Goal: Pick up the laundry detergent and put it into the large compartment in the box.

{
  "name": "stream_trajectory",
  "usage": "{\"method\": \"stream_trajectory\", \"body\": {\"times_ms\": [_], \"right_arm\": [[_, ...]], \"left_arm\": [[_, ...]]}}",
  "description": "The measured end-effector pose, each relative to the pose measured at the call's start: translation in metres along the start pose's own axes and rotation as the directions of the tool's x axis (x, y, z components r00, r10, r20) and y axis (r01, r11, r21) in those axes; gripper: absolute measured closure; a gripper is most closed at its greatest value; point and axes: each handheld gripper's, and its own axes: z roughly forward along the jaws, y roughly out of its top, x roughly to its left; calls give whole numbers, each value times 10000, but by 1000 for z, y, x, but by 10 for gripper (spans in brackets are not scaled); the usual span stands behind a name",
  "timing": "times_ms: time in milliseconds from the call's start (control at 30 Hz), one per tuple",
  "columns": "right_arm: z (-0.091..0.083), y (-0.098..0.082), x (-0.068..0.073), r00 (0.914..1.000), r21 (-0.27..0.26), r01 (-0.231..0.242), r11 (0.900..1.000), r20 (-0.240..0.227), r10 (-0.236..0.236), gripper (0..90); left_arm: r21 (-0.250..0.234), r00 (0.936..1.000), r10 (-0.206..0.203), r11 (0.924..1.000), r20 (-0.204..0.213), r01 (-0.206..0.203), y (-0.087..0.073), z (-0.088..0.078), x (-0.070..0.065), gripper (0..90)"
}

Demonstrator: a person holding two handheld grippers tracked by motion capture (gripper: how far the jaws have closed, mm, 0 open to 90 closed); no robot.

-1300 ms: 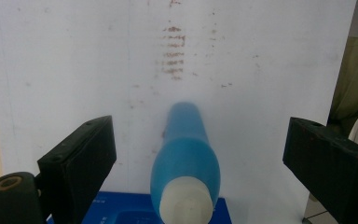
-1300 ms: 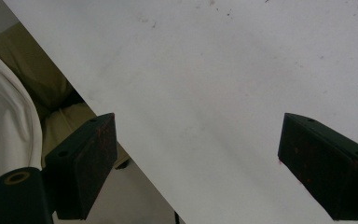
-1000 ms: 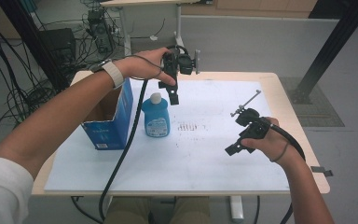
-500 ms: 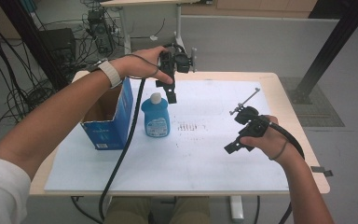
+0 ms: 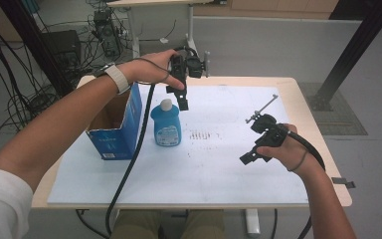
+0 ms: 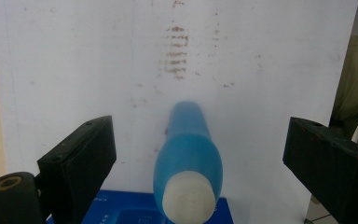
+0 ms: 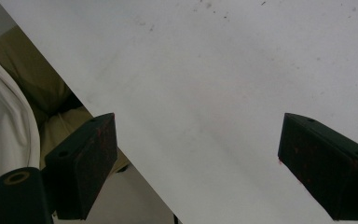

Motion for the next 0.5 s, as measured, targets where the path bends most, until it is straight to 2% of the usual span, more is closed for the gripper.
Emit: {"method": "stream_trajectory", "body": {"times_ms": [500], "right_arm": [[1,2,0,10000,4,24,10000,-31,-24,118]], "left_arm": [[-36,10000,-74,10000,26,74,-3,-1,1,93]]}}
